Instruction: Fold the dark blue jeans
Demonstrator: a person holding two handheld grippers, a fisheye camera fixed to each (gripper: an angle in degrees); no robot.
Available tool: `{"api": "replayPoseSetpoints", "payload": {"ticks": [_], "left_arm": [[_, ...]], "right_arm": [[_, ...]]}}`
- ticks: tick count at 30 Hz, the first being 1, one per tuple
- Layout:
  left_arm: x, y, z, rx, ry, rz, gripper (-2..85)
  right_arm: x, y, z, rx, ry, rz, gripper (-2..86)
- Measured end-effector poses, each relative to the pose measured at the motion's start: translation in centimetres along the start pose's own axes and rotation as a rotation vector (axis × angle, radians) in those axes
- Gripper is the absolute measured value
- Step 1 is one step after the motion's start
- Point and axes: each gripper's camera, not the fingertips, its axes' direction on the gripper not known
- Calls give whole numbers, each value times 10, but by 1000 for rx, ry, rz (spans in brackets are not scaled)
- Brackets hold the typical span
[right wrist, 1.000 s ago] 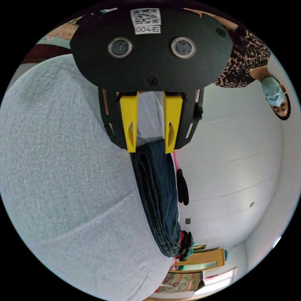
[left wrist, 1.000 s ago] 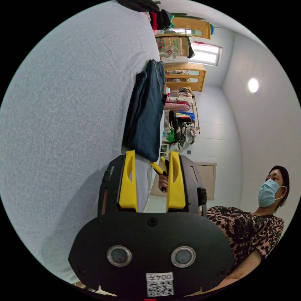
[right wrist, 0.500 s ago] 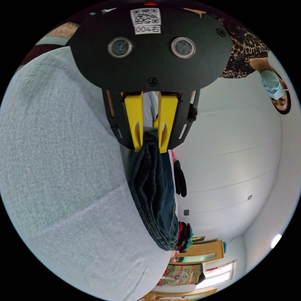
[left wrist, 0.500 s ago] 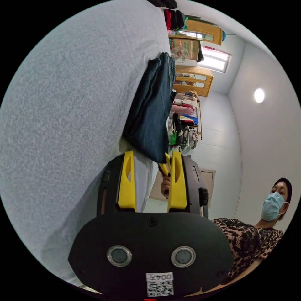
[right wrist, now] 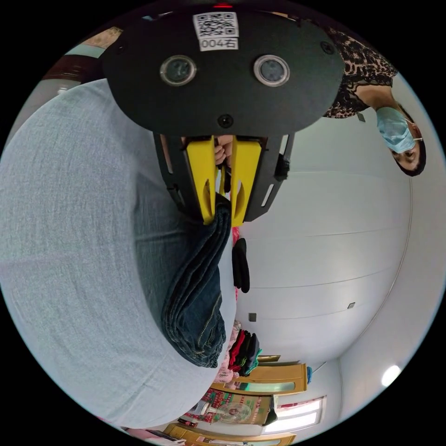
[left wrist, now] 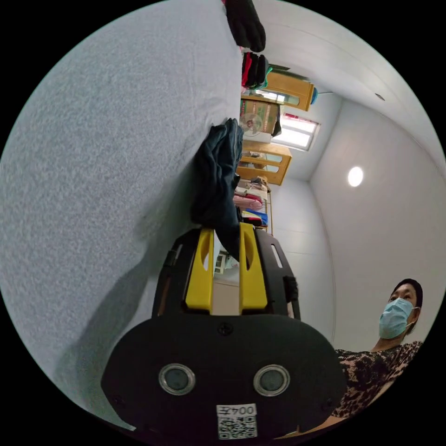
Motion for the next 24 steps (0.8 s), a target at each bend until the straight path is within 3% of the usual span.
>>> {"api": "replayPoseSetpoints", "payload": {"ticks": [6,10,14,24], "left_arm": [[-5,0,9,23,75,56,66],[14,3,23,12,-11,141,47],[45,19,34,-65,-81,257,41],[55,96,45,-249,-162,309,39]], "right_arm": [[7,10,4,2,8,-6,57],[10,14,6,21,12,-8,57],[8,24,3,36,9,-35,57],[8,103,-6,-17,72,-69,56]]}}
